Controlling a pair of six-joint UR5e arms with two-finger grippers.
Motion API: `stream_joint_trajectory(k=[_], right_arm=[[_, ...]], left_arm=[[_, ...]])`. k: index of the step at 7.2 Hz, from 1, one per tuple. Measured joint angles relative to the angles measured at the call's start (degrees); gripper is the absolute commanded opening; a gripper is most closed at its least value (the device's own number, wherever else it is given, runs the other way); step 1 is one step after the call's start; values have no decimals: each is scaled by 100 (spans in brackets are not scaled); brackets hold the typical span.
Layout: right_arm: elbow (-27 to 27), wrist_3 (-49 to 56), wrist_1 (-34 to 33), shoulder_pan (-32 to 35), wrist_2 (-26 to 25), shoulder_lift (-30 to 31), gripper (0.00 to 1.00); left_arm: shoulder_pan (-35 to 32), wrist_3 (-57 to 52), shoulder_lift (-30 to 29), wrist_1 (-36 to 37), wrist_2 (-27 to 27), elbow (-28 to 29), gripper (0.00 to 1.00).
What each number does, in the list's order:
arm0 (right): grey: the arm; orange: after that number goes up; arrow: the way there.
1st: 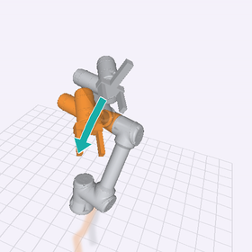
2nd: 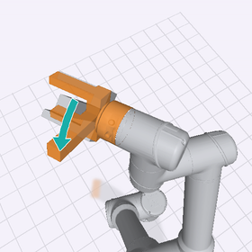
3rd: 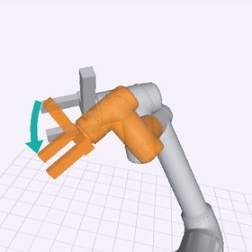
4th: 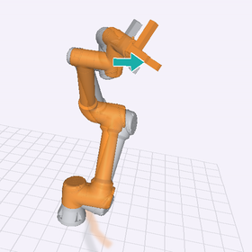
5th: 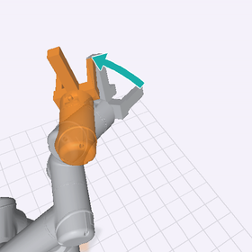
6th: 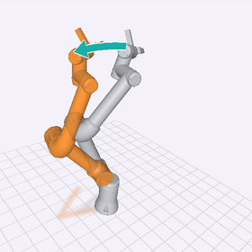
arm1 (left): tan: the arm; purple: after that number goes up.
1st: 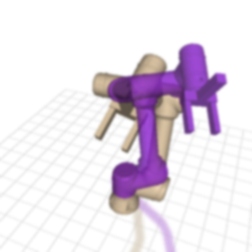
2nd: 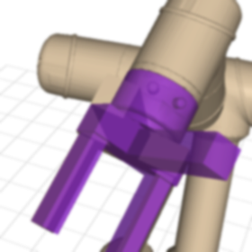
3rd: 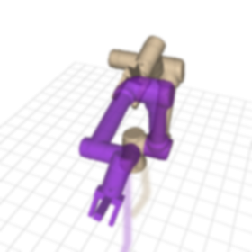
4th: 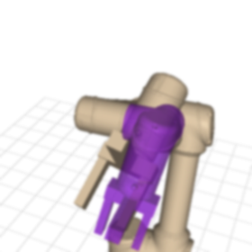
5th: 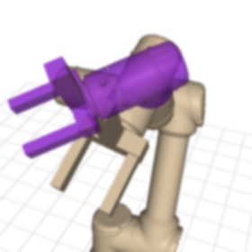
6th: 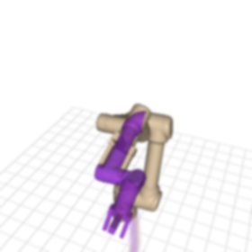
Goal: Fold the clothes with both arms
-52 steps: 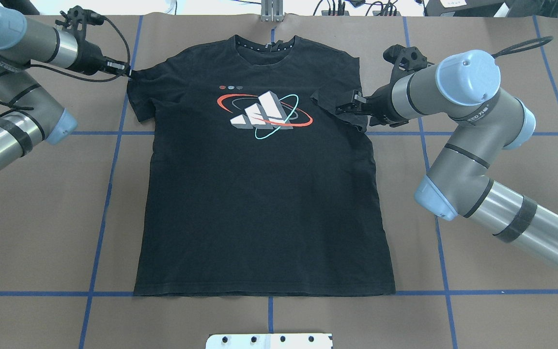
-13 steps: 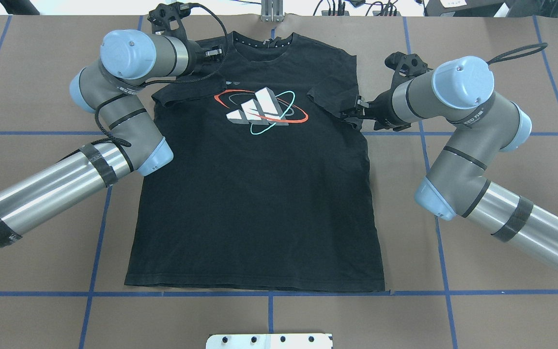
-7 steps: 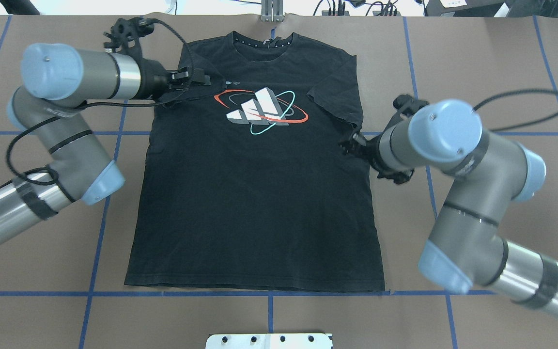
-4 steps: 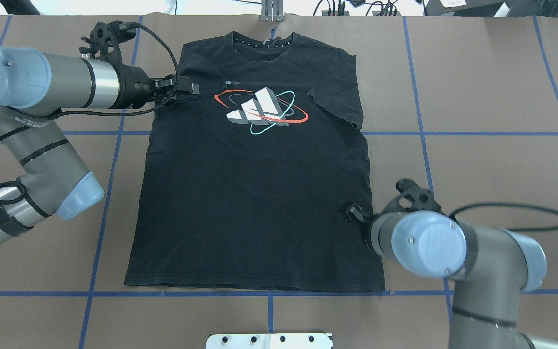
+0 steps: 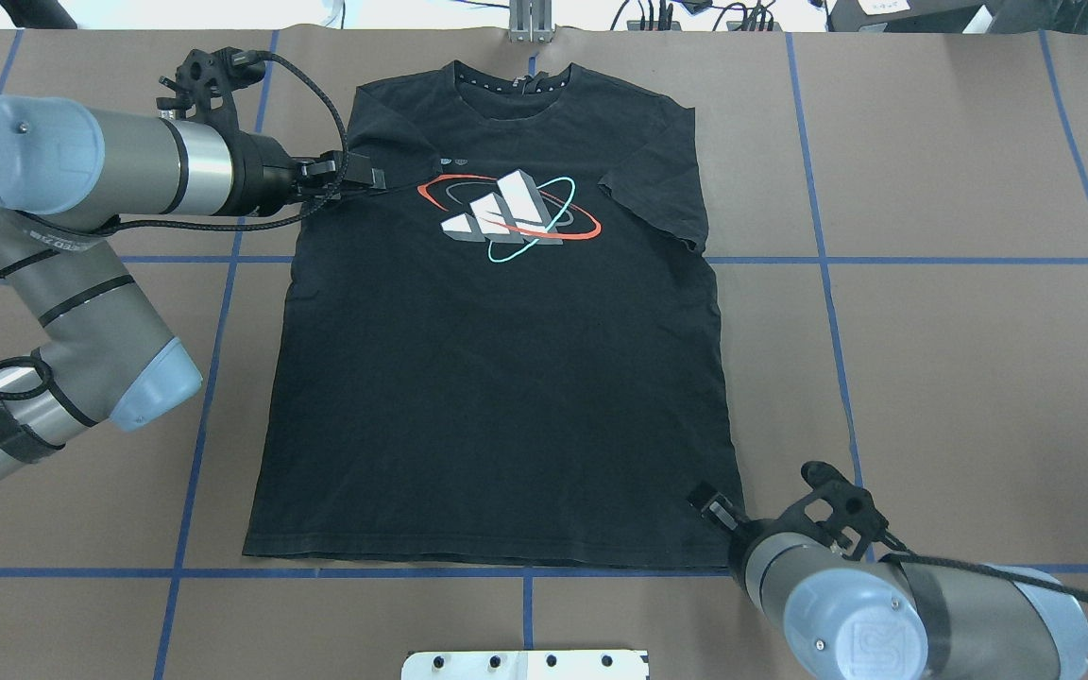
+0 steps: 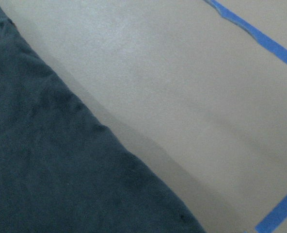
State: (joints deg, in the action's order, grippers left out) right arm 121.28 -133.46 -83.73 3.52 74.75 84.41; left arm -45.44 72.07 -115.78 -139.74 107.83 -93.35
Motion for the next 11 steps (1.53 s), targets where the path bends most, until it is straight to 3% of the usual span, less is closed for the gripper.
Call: stream_joint_trajectory(k=[5, 11], right_arm=[[455, -54, -7, -135, -67, 137, 89], [174, 4, 114, -226, -66, 265, 81]], left_arm=[[1, 9, 183, 0, 3, -349, 72], [-3, 8, 265, 0, -34, -417, 72]])
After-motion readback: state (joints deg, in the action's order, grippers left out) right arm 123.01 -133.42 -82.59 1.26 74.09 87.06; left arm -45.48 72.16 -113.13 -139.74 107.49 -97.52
